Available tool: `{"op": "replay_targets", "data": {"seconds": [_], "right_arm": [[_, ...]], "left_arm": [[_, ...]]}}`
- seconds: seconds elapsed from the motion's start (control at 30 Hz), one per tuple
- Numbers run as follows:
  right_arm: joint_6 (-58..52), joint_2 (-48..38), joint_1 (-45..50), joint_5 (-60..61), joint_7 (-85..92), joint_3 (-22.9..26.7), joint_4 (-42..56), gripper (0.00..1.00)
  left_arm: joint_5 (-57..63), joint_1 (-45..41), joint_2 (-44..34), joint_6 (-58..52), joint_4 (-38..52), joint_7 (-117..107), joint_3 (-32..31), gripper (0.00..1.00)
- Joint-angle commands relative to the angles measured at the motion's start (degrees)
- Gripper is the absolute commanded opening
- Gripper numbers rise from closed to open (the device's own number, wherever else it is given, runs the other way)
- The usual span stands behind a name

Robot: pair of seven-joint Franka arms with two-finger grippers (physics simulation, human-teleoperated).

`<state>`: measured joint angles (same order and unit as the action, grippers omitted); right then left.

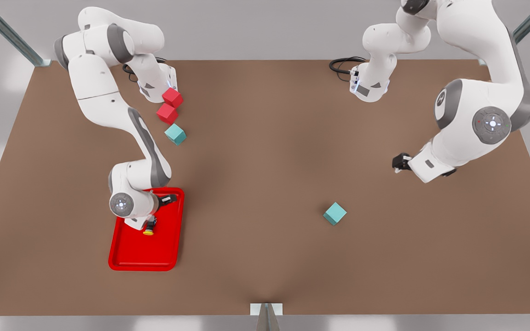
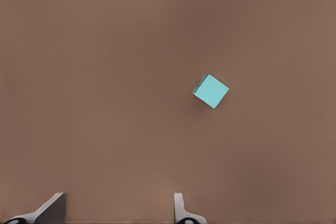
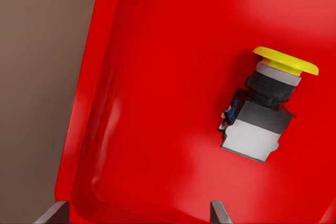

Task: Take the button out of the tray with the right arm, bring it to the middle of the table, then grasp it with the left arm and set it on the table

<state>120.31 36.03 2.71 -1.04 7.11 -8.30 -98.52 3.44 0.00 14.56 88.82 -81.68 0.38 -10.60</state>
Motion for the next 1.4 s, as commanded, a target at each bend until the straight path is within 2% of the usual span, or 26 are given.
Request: {"op": "replay_targets", "data": {"seconds": [0.0, 0.23, 0.27, 0.33, 0.47, 0.5, 0.53, 0.57, 1.37], "right_arm": [[15.74, 0.09, -1.30, 0.08, -10.54, -1.20, -2.46, 1.00], [17.76, -0.35, -2.79, -0.98, -9.92, -1.20, -5.10, 1.00], [17.76, -0.53, -2.80, -0.98, -9.84, -1.11, -5.54, 1.00], [17.76, -0.61, -4.47, -3.61, -9.57, -1.11, -5.37, 1.00], [17.50, -0.61, -6.49, -5.81, -9.66, -0.67, -3.87, 1.00], [17.32, -0.61, -6.31, -5.81, -10.01, -0.67, -3.44, 1.00], [17.24, -0.26, -6.22, -5.81, -10.19, -0.67, -3.08, 1.00], [17.24, -0.09, -6.14, -5.81, -10.36, -0.67, -3.08, 1.00], [20.84, 2.37, -5.70, -6.25, -12.74, -0.67, -6.07, 1.00]], "left_arm": [[0.78, -0.45, 2.67, -2.42, 1.78, -4.16, 0.05, 1.00], [0.43, -0.27, 5.39, -1.89, 3.11, -4.25, 0.14, 1.00], [0.61, -0.62, 5.39, -2.86, 3.11, -4.07, 0.14, 1.00], [0.87, -2.55, 9.26, -11.65, 3.20, -6.62, 0.23, 1.00], [0.43, -4.14, 12.86, -15.60, 3.37, -8.55, 0.14, 1.00], [0.26, -4.31, 14.00, -17.98, 5.21, -8.73, 0.14, 1.00], [0.34, -4.31, 19.89, -20.08, 11.71, -8.82, 0.40, 1.00], [0.34, -4.22, 22.00, -22.64, 15.59, -8.73, 0.40, 1.00], [0.69, -6.16, 21.56, -21.93, 15.50, -8.38, 0.05, 1.00]]}}
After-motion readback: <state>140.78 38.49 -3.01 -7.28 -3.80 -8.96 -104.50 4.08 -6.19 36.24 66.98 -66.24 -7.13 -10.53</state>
